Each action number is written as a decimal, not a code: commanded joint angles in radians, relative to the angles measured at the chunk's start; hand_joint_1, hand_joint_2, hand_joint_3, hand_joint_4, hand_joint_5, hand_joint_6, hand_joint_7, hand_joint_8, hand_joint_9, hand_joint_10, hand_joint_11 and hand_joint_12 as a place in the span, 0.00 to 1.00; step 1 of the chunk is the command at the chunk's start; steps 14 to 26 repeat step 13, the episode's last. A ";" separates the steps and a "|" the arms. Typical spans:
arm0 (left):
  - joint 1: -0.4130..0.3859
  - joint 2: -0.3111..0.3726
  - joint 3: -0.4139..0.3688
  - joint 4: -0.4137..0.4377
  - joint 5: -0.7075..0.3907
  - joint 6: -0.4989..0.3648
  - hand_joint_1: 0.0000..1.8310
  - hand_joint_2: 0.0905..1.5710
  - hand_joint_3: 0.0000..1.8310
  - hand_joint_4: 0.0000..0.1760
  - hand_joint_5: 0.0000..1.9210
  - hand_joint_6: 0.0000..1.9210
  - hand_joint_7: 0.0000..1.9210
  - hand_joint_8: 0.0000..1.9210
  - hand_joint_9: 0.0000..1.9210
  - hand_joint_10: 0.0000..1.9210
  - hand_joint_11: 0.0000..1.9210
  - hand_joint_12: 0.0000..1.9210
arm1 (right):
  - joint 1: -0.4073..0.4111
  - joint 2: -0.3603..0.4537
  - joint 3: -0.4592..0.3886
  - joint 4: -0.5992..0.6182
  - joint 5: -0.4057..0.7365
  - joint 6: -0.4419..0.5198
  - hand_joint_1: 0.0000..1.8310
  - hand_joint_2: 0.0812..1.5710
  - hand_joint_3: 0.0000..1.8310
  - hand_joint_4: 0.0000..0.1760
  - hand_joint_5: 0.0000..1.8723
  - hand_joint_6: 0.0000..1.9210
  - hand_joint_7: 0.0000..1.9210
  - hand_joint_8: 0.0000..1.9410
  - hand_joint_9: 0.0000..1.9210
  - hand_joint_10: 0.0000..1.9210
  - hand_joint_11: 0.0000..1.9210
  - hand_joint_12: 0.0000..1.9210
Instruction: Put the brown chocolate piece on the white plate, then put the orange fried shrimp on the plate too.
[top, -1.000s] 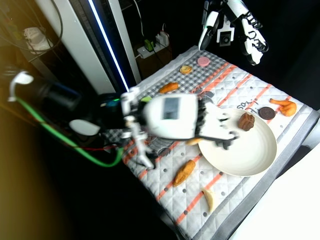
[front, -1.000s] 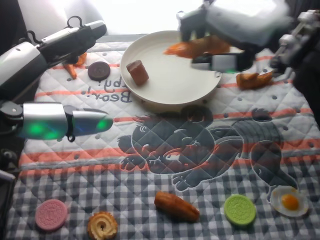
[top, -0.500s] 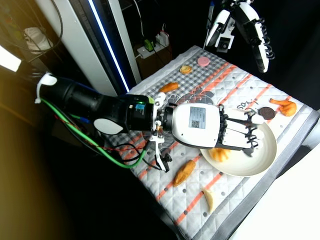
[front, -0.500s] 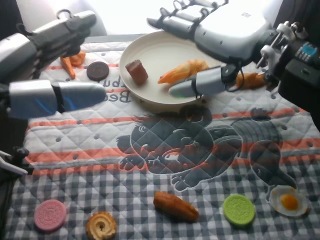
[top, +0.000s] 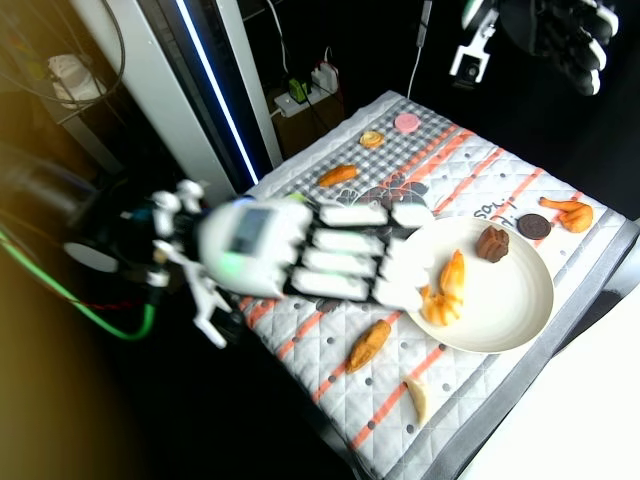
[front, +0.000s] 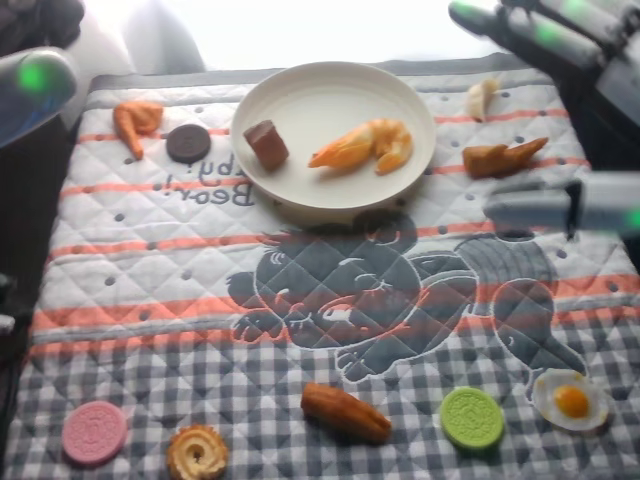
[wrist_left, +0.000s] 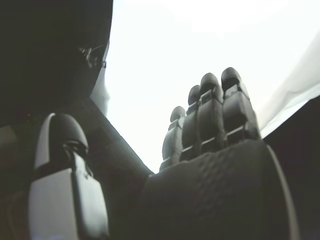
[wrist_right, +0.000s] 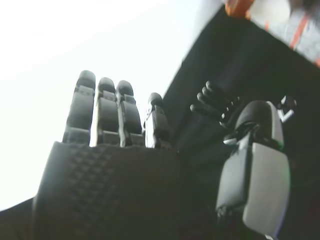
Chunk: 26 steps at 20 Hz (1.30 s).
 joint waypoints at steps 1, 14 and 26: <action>-0.005 0.002 -0.002 -0.025 -0.190 -0.018 0.37 0.53 0.00 1.00 0.04 0.00 0.04 0.00 0.06 0.00 0.00 0.12 | -0.004 0.015 -0.003 0.044 0.179 0.002 0.24 0.61 0.01 1.00 0.02 0.01 0.04 0.01 0.00 0.00 0.00 0.00; 0.082 0.017 -0.077 -0.025 -0.463 -0.016 0.19 0.68 0.01 0.42 0.01 0.00 0.02 0.00 0.06 0.00 0.00 0.37 | -0.338 0.107 -0.133 0.158 0.567 0.075 0.18 0.72 0.00 0.10 0.13 0.00 0.21 0.00 0.21 0.01 0.00 0.49; 0.082 0.017 -0.077 -0.025 -0.463 -0.016 0.19 0.68 0.01 0.42 0.01 0.00 0.02 0.00 0.06 0.00 0.00 0.37 | -0.338 0.107 -0.133 0.158 0.567 0.075 0.18 0.72 0.00 0.10 0.13 0.00 0.21 0.00 0.21 0.01 0.00 0.49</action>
